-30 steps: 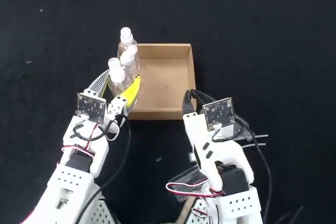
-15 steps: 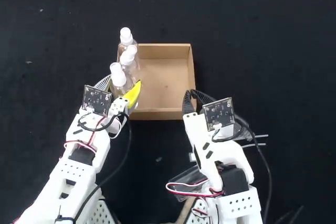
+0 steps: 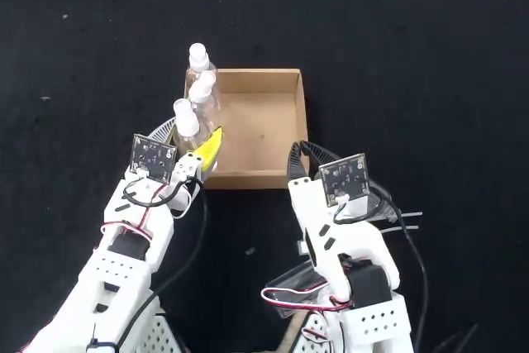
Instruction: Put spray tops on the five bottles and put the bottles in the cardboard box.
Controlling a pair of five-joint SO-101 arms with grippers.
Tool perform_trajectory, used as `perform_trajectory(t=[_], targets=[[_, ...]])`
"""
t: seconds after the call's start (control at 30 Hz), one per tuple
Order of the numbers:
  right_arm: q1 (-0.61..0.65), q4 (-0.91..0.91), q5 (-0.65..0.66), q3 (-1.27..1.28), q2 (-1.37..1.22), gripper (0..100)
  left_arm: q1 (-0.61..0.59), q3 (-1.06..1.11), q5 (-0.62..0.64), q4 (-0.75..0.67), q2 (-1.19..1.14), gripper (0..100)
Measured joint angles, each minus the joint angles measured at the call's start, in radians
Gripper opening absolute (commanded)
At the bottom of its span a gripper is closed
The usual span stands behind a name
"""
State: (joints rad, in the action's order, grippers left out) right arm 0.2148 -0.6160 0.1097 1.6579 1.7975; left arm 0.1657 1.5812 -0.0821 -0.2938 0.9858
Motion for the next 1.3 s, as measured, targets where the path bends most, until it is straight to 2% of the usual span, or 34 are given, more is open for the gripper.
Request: perform_trajectory(t=[0.27,0.9,1.03,1.3], targets=[[0.0,0.0,0.0,0.0,0.0,1.1,0.0,-0.064,-0.003,0.0,-0.147,3],[0.0,0.0,0.0,0.0,0.0,1.1,-0.046,-0.071,0.002,0.0,-0.16,6],[0.0,0.0,0.0,0.0,0.0,1.1,-0.044,-0.071,0.002,0.0,-0.16,11],[0.0,0.0,0.0,0.0,0.0,1.1,-0.044,-0.071,-0.003,0.0,-0.16,12]])
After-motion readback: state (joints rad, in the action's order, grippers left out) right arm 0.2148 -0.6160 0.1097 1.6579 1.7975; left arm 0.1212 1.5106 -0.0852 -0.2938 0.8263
